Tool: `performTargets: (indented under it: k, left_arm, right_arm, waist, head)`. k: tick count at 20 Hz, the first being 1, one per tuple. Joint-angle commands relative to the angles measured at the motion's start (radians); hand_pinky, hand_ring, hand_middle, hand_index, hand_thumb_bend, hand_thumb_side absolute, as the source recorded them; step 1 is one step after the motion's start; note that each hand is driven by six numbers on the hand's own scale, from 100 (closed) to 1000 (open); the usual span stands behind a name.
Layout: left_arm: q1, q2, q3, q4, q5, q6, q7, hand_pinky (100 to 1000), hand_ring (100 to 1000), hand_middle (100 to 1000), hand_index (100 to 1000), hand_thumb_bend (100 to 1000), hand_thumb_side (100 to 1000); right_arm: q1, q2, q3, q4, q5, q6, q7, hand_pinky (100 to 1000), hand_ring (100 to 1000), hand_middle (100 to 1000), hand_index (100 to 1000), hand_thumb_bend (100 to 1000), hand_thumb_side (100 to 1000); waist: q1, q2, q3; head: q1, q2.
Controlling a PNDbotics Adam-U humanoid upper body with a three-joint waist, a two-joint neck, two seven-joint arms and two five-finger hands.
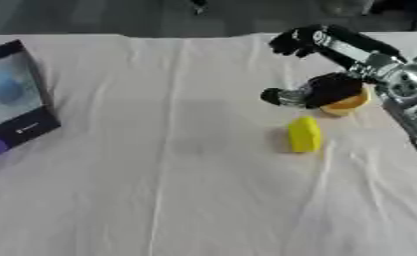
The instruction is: Pick up the objects with one hand, pass them to the other hand, and then place them into the box on the other side of the table.
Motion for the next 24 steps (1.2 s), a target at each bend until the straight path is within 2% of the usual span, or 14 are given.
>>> performTargets:
  k: [1, 5, 11, 15, 24]
  left_arm:
    - [-0.011, 0.028, 0.005, -0.006, 0.002, 0.003, -0.008, 831, 824, 801, 798, 566, 523]
    - [-0.016, 0.028, 0.001, -0.002, -0.004, 0.006, -0.016, 831, 824, 800, 798, 566, 524]
    - [-0.02, 0.026, -0.003, -0.002, -0.008, 0.007, -0.021, 832, 823, 799, 797, 566, 524]
    - [-0.02, 0.026, -0.005, -0.001, -0.007, 0.008, -0.025, 831, 823, 798, 797, 566, 528]
    - [-0.019, 0.022, -0.011, 0.002, -0.006, 0.009, -0.035, 831, 823, 796, 795, 565, 534]
  right_arm:
    - [-0.007, -0.078, -0.014, -0.017, -0.001, -0.041, 0.083, 873, 855, 793, 856, 551, 396]
    - [-0.013, -0.11, -0.004, -0.002, 0.016, -0.075, 0.173, 880, 857, 798, 857, 589, 364]
    - [-0.017, -0.106, 0.024, 0.064, 0.078, -0.096, 0.221, 881, 848, 788, 854, 615, 347]
    - [-0.014, -0.094, 0.037, 0.107, 0.122, -0.105, 0.221, 880, 837, 775, 842, 620, 328]
    - [-0.024, -0.057, 0.054, 0.197, 0.243, -0.094, 0.16, 882, 830, 768, 832, 605, 298]
  waist:
    - [-0.012, 0.003, 0.001]
    - [-0.012, 0.003, 0.002]
    - [-0.01, 0.003, 0.006]
    - [-0.007, 0.004, 0.007]
    - [-0.001, 0.008, 0.008]
  head:
    - [-0.005, -0.002]
    - [-0.008, -0.002]
    - [-0.014, -0.002]
    - [-0.018, -0.002]
    - [-0.025, -0.002]
